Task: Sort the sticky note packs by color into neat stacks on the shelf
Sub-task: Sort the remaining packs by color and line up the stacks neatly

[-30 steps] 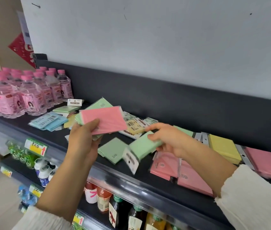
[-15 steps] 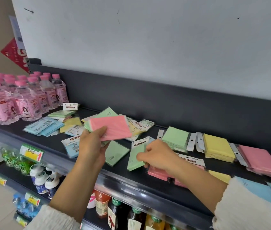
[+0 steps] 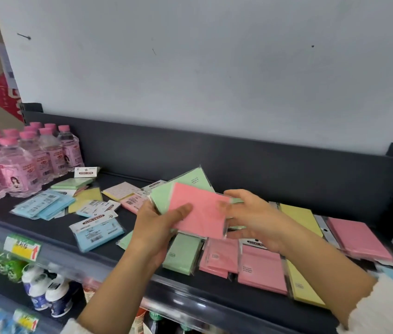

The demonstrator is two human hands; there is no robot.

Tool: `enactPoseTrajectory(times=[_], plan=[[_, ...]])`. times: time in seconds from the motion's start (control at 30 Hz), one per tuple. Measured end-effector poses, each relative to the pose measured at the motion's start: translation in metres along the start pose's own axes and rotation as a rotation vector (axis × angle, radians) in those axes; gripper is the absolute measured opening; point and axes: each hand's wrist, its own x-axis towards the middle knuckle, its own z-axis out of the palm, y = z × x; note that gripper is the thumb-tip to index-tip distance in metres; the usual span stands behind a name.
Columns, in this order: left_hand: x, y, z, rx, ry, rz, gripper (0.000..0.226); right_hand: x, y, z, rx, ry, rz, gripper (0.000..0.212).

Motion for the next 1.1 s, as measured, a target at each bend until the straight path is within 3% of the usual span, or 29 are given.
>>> enactPoseTrajectory(times=[0.17, 0.47, 0.67, 0.87, 1.1], plan=[[-0.002, -0.005, 0.026, 0.065, -0.060, -0.127, 0.009, -0.013, 0.015, -0.022, -0.092, 0.160, -0.056, 0.027], [0.010, -0.010, 0.072, 0.043, 0.020, -0.108, 0.015, -0.056, 0.005, -0.132, 0.185, 0.689, -0.137, 0.009], [0.007, -0.032, 0.118, 0.013, -0.048, -0.214, 0.014, -0.079, 0.024, -0.176, -0.040, 0.965, -0.167, 0.010], [0.004, -0.051, 0.149, 0.037, -0.191, -0.299, 0.049, -0.073, 0.061, -0.194, -0.134, 1.002, -0.097, 0.035], [0.000, -0.056, 0.163, 0.086, -0.282, -0.310, 0.054, -0.060, 0.089, -0.201, -0.181, 0.958, 0.005, 0.047]])
